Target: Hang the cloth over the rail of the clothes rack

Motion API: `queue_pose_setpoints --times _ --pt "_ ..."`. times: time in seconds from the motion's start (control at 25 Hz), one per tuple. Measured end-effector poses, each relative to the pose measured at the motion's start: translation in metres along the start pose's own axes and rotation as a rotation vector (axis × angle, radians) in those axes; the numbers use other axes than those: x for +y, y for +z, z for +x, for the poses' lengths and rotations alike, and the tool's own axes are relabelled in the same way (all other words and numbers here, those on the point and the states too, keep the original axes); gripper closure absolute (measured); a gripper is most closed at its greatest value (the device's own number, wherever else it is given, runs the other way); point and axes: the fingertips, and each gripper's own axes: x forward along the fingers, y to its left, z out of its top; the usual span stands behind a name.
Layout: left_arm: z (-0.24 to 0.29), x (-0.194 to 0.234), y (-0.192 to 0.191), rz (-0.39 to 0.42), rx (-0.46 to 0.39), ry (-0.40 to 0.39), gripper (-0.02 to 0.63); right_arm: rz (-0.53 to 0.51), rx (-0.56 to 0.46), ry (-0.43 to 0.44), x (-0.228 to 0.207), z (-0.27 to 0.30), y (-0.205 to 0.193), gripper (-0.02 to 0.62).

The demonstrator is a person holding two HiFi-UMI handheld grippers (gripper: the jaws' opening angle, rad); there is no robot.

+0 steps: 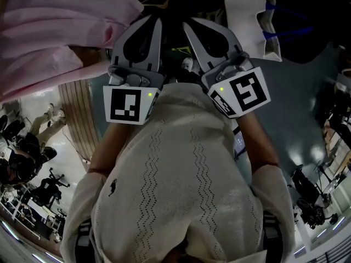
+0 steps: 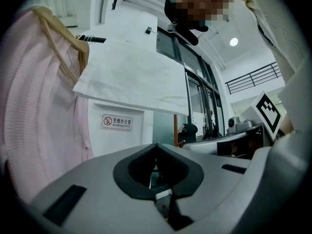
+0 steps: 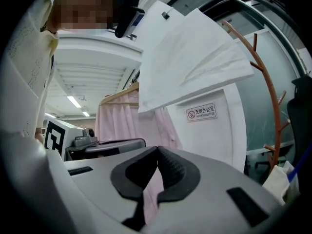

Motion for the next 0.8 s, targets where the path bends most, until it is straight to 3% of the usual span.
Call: queue_pose_setpoints --times 0.36,0.8 --pt "0.01 -0.006 0.001 -0.02 -0.014 0.002 0.594 -0.007 0.023 0.019 -0.004 -0.002 -0.006 0.577" --pt "0.018 -0.006 -0.01 -0.01 0.018 0.005 0.593 0.037 0.007 -0.024 -0.013 0.001 -0.011 0.577"
